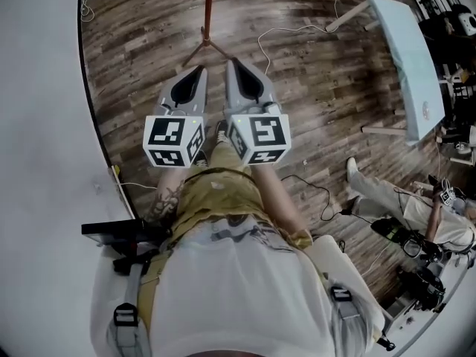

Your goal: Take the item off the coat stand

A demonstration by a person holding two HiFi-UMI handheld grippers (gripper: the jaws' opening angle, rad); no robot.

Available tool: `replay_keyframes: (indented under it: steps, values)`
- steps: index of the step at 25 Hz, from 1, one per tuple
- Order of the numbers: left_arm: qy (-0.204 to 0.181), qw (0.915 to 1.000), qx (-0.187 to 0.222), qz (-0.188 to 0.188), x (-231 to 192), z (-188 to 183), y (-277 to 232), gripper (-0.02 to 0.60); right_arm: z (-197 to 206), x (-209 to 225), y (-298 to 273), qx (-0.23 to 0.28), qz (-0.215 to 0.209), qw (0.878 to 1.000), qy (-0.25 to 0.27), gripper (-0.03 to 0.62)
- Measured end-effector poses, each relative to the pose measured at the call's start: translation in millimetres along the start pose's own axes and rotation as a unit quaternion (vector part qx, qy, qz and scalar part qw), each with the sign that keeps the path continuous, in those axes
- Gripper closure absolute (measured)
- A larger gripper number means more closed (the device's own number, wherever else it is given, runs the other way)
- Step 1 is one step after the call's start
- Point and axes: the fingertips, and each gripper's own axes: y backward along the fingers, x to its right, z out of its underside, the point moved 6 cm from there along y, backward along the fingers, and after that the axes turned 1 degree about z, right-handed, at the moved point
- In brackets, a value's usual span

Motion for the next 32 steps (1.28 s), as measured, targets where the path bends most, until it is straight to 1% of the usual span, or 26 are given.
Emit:
replay_keyframes:
  steps: [4,7,10,15,24,28,32]
  values:
    - [-0.010,0.9998,0.013,-0.013,-4,-17,-38,0.581,-9,27,-30,0.009,-0.018,1.000,0.002,0.597]
    - [-0.020,0.9995,0.019,-0.017,4,-27,-81,0.581,-15,64,-52,0.013,-0.028,1.000,0.001,0.597]
    - [-0.023,0.9992,0.023,-0.020,10,-35,-103,0.581,-23,85,-64,0.014,-0.034,0.999,-0.003,0.597]
    - [-0.026,0.9989,0.023,-0.032,9,-43,-112,0.581,-28,93,-75,0.007,-0.046,0.999,-0.011,0.597]
    - [-0.025,0.9983,-0.007,-0.051,8,-53,-133,0.581,-29,111,-91,-0.017,-0.064,0.997,-0.032,0.597]
    - [-0.021,0.9985,-0.015,-0.048,8,-51,-144,0.581,-27,121,-95,-0.019,-0.057,0.997,-0.037,0.597]
    - [-0.014,0.9993,-0.017,-0.031,-17,-35,-187,0.581,-12,136,-128,-0.001,-0.052,0.998,-0.028,0.597]
